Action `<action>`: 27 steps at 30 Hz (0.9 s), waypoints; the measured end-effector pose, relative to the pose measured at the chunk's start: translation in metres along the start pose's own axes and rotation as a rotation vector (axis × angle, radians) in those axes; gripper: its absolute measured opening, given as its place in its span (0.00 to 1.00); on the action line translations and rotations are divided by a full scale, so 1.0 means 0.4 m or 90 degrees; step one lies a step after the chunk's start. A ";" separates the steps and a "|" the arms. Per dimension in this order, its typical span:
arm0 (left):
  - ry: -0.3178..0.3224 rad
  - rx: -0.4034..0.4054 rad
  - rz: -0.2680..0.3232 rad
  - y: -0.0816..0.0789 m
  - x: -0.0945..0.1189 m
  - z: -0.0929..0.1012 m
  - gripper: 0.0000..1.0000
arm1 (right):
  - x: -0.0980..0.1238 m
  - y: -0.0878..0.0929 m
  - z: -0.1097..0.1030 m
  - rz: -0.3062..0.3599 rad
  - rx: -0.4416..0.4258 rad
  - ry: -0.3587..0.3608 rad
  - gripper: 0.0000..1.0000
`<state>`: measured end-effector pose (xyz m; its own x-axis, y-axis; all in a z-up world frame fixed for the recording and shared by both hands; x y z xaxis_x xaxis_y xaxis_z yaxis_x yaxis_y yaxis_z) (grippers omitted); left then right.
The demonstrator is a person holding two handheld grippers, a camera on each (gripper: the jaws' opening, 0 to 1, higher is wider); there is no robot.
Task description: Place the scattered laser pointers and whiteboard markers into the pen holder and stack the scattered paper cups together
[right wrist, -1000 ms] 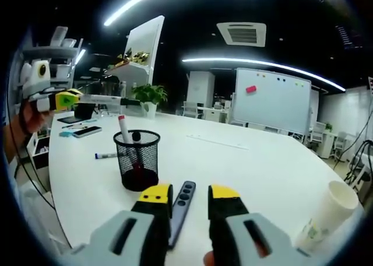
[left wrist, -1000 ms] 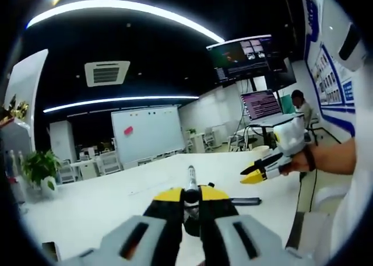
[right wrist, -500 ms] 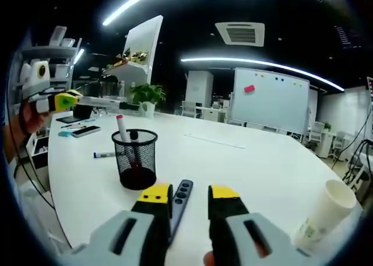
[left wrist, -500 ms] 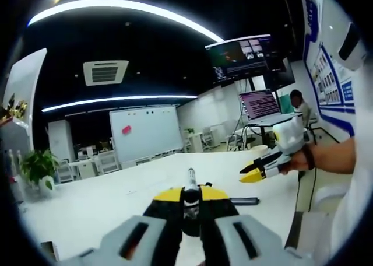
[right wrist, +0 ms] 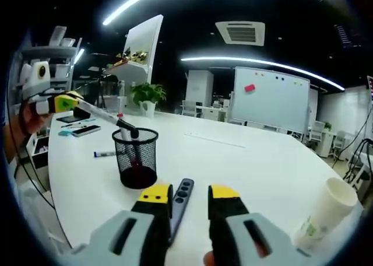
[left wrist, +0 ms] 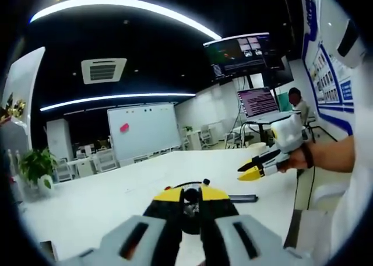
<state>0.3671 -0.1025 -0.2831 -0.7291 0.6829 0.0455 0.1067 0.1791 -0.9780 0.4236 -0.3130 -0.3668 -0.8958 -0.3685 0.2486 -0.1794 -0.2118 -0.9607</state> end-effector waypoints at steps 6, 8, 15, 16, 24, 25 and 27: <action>0.002 -0.002 -0.004 0.007 -0.004 -0.001 0.10 | 0.001 0.001 0.001 -0.002 0.000 0.001 0.24; 0.001 -0.002 -0.004 0.007 -0.006 -0.002 0.10 | 0.001 0.001 0.002 -0.002 0.001 0.002 0.24; 0.001 -0.004 -0.005 0.005 -0.011 -0.001 0.10 | 0.004 -0.005 0.005 0.001 0.002 0.004 0.24; 0.002 -0.004 -0.005 0.005 -0.011 0.000 0.10 | 0.003 -0.004 0.007 0.001 0.001 0.004 0.24; 0.002 -0.001 -0.006 0.002 -0.016 0.000 0.10 | 0.003 -0.001 0.007 0.000 0.002 0.003 0.24; 0.002 -0.002 -0.006 0.002 -0.017 -0.001 0.10 | 0.003 0.001 0.010 0.000 0.001 0.003 0.24; 0.004 -0.002 -0.007 0.004 -0.020 -0.001 0.10 | 0.004 0.002 0.013 -0.001 0.000 0.005 0.24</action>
<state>0.3735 -0.1073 -0.2848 -0.7261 0.6851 0.0581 0.1000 0.1888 -0.9769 0.4241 -0.3184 -0.3667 -0.8985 -0.3615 0.2490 -0.1805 -0.2127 -0.9603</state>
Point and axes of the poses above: the point that each gripper's makers call its tool centre point, and the gripper's own axes: x roughly backward along the fingers, z roughly to its right, y roughly out of its underside, the point moved 1 cm from there along x, roughly backward along the fingers, and after that the axes turned 3 degrees about -z, right-handed, at the moved point
